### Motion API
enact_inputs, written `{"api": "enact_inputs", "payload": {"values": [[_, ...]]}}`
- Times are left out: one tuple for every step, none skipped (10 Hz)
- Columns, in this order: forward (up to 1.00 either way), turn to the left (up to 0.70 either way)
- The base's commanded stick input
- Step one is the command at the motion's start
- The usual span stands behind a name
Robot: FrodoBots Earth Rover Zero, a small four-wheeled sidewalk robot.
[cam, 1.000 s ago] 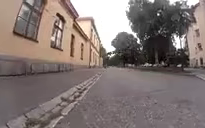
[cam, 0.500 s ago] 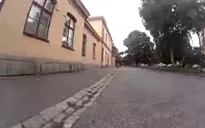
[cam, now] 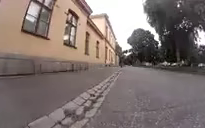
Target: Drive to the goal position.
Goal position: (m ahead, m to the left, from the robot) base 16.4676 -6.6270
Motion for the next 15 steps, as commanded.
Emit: {"api": "enact_inputs", "payload": {"values": [[0.7,-0.35],[0.7,-0.35],[0.7,-0.35],[0.7,-0.35],[0.7,-0.35],[0.7,-0.35],[0.7,-0.35],[0.7,-0.35],[0.7,-0.09],[0.7,0.0],[0.7,0.0],[0.7,0.0],[0.7,0.0],[0.7,0.0],[0.7,0.0]]}}
